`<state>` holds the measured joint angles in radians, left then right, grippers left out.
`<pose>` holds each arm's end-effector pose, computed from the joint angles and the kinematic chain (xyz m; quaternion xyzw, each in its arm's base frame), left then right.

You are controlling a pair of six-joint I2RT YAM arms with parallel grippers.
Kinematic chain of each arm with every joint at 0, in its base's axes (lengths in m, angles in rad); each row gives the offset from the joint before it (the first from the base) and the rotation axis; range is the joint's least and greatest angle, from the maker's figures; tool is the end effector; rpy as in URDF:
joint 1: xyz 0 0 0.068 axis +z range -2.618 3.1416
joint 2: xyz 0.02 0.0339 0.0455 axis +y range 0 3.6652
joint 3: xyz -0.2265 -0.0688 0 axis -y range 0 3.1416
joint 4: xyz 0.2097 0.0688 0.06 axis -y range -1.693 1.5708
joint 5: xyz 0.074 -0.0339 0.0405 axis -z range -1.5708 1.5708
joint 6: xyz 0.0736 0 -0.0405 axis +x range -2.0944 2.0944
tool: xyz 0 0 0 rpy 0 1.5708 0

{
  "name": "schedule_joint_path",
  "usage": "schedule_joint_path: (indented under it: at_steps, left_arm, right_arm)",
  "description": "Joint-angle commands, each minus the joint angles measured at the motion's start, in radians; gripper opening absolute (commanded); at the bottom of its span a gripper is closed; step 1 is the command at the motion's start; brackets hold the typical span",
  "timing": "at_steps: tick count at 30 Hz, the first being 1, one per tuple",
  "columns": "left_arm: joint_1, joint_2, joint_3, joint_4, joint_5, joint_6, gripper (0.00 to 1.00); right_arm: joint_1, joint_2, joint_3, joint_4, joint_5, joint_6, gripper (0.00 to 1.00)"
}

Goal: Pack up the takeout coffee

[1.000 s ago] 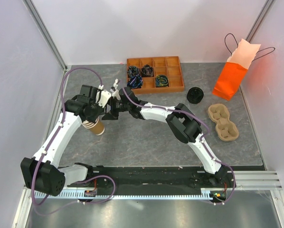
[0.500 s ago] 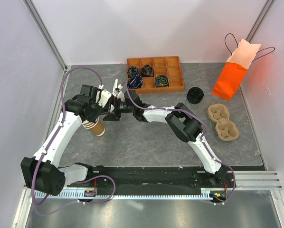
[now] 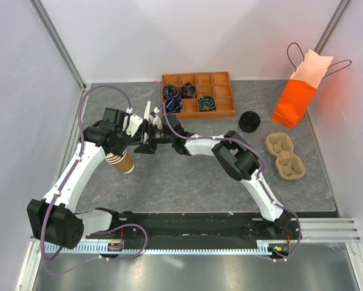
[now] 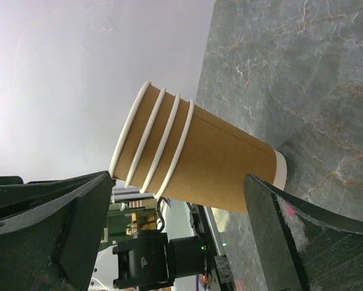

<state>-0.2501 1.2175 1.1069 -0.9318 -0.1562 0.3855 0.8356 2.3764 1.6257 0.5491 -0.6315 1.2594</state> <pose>0.2263 -0.0460 0.2358 0.2814 0.9205 0.0928 0.2546 0.3087 0.4062 0.1445 -0.0371 0.7612 0.6409 0.0920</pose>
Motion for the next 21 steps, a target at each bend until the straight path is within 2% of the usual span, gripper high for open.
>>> schedule_joint_path:
  at_steps: [1,21]
  left_arm:
    - [0.000,0.005,0.054,0.031,0.000,-0.025,0.02]
    - [-0.002,0.007,0.094,0.024,0.029,-0.027,0.02]
  right_arm:
    - [0.016,-0.025,0.028,-0.005,0.007,-0.026,0.96]
    - [0.039,0.023,0.074,-0.078,0.039,-0.084,0.95]
